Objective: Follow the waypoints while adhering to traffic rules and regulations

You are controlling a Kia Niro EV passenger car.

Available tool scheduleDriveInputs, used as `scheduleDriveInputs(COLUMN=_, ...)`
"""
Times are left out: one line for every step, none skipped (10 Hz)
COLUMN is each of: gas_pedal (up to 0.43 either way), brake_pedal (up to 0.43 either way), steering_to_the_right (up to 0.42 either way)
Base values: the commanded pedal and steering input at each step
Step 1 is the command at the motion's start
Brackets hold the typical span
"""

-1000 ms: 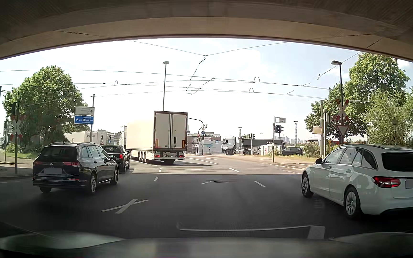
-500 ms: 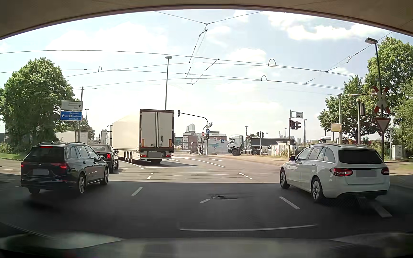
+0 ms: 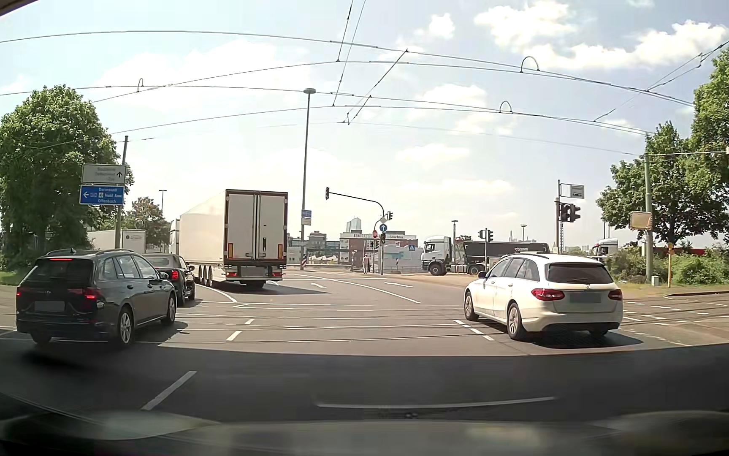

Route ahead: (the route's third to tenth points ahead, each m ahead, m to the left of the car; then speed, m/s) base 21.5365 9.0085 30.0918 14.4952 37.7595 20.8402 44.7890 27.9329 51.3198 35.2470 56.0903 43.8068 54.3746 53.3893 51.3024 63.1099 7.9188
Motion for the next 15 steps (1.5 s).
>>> scheduleDriveInputs(gas_pedal=0.079, brake_pedal=0.030, steering_to_the_right=-0.064)
scheduleDriveInputs(gas_pedal=0.079, brake_pedal=0.030, steering_to_the_right=-0.067)
scheduleDriveInputs(gas_pedal=0.079, brake_pedal=0.030, steering_to_the_right=-0.068)
scheduleDriveInputs(gas_pedal=0.067, brake_pedal=0.030, steering_to_the_right=-0.068)
scheduleDriveInputs(gas_pedal=0.059, brake_pedal=0.030, steering_to_the_right=-0.070)
scheduleDriveInputs(gas_pedal=0.059, brake_pedal=0.030, steering_to_the_right=-0.072)
scheduleDriveInputs(gas_pedal=0.059, brake_pedal=0.030, steering_to_the_right=-0.076)
scheduleDriveInputs(gas_pedal=0.059, brake_pedal=0.030, steering_to_the_right=-0.083)
scheduleDriveInputs(gas_pedal=0.059, brake_pedal=0.030, steering_to_the_right=-0.091)
scheduleDriveInputs(gas_pedal=0.059, brake_pedal=0.030, steering_to_the_right=-0.097)
scheduleDriveInputs(gas_pedal=0.059, brake_pedal=0.030, steering_to_the_right=-0.105)
scheduleDriveInputs(gas_pedal=0.059, brake_pedal=0.030, steering_to_the_right=-0.110)
scheduleDriveInputs(gas_pedal=0.059, brake_pedal=0.030, steering_to_the_right=-0.114)
scheduleDriveInputs(gas_pedal=0.059, brake_pedal=0.030, steering_to_the_right=-0.114)
scheduleDriveInputs(gas_pedal=0.059, brake_pedal=0.030, steering_to_the_right=-0.116)
